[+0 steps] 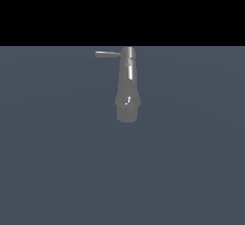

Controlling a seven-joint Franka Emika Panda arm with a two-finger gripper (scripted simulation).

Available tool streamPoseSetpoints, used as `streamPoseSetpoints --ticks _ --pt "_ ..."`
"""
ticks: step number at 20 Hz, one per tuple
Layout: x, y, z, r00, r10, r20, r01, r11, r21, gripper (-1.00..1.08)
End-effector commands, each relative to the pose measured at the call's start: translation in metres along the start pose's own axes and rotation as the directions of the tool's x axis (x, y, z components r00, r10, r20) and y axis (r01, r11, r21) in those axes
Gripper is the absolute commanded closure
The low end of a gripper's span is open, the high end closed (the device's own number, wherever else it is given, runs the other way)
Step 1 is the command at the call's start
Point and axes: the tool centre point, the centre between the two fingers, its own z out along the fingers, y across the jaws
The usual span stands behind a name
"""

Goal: Turn on the faucet by rotating a designated handle.

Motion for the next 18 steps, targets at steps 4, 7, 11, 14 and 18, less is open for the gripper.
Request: streamPoseSetpoints --ticks 4,7,11,14,18 --pt "-0.0007 0.0011 0.0011 1.0 0.004 0.008 -0.004 1.0 0.004 1.08" --pt "-0.0027 0.0042 0.0042 0.999 0.017 0.03 -0.017 1.0 0.017 1.08" --pt "-0.0038 0.0067 0.0067 0.998 0.029 0.048 -0.03 0.999 0.027 1.08" --pt "-0.004 0.0064 0.0064 0.999 0.026 0.045 -0.027 0.999 0.025 1.08" --pt "-0.0035 0.0064 0.0064 0.999 0.028 0.046 -0.029 0.999 0.026 1.08"
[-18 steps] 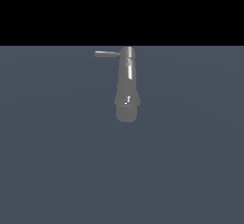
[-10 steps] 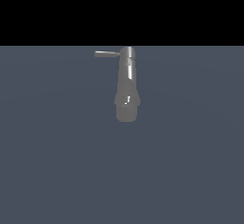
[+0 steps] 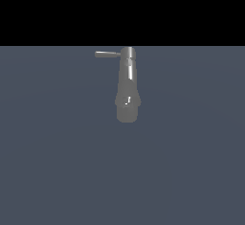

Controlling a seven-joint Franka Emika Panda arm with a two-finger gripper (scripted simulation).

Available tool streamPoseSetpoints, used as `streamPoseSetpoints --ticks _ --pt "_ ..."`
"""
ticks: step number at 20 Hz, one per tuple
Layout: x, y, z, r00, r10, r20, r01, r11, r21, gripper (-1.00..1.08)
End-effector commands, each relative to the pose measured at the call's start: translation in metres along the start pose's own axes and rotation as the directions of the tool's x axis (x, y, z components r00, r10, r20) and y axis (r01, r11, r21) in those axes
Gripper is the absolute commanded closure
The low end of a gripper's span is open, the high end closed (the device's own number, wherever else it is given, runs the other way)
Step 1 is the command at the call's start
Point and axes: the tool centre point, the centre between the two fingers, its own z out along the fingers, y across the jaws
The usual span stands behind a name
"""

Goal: Turn on the faucet by rotating a designated handle.

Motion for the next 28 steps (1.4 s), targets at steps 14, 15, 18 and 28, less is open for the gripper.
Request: streamPoseSetpoints --ticks 14,15,18,28 --pt "0.043 -0.004 -0.002 0.988 0.151 0.014 -0.151 0.988 0.026 1.08" --pt "0.049 -0.004 -0.002 0.985 0.171 0.016 -0.171 0.985 0.029 1.08" --pt "0.069 -0.006 0.0 0.971 0.236 0.024 -0.237 0.971 0.036 1.08" --pt "0.141 -0.012 0.016 0.88 0.472 0.058 -0.475 0.879 0.044 1.08"
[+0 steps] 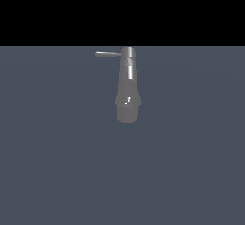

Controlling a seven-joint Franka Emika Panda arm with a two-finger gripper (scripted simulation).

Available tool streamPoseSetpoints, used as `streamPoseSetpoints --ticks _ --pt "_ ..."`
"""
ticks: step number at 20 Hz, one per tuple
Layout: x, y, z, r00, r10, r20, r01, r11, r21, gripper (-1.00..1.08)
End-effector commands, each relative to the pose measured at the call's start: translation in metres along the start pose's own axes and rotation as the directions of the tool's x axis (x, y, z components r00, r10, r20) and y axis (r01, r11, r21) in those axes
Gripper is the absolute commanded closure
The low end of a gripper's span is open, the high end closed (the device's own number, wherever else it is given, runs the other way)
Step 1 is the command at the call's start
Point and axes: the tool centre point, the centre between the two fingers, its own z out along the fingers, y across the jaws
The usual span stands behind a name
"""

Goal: Turn on the faucet by rotating a designated handle.

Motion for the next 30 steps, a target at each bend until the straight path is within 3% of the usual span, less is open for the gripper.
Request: streamPoseSetpoints --ticks 1,8,15,22,30 --pt "0.016 -0.01 0.006 0.998 0.066 0.005 -0.066 0.998 0.003 1.08" --pt "0.06 -0.036 0.027 0.969 0.246 0.016 -0.246 0.969 -0.001 1.08" --pt "0.103 -0.062 0.056 0.909 0.417 0.017 -0.417 0.909 -0.013 1.08" --pt "0.142 -0.087 0.093 0.819 0.574 0.005 -0.573 0.819 -0.029 1.08" --pt "0.182 -0.115 0.143 0.688 0.725 -0.025 -0.726 0.687 -0.043 1.08"
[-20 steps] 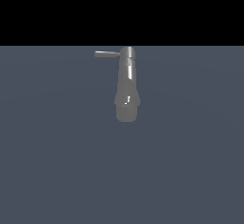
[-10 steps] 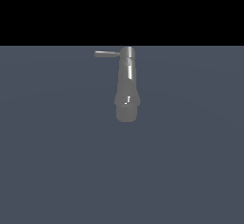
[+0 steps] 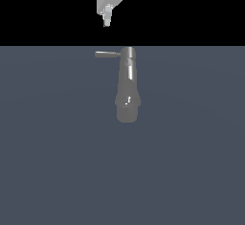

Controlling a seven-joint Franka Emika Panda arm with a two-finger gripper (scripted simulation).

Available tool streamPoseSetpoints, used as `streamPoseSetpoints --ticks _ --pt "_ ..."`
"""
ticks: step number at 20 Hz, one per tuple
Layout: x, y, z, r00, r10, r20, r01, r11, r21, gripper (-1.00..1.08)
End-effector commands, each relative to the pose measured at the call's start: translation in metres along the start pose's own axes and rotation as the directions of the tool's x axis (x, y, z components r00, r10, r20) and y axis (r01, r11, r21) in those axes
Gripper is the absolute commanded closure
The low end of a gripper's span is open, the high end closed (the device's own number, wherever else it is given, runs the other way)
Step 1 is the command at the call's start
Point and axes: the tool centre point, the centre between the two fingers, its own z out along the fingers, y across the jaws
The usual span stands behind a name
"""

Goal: Turn on the faucet by rotating a designated handle.

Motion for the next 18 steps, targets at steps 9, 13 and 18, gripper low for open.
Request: streamPoseSetpoints --ticks 9,13,18 --pt "0.006 -0.055 0.07 0.97 0.241 -0.045 -0.241 0.97 -0.008 1.08" --pt "0.006 -0.068 0.09 0.952 0.3 -0.06 -0.301 0.954 -0.006 1.08" --pt "0.006 -0.078 0.108 0.935 0.347 -0.072 -0.348 0.937 -0.003 1.08"
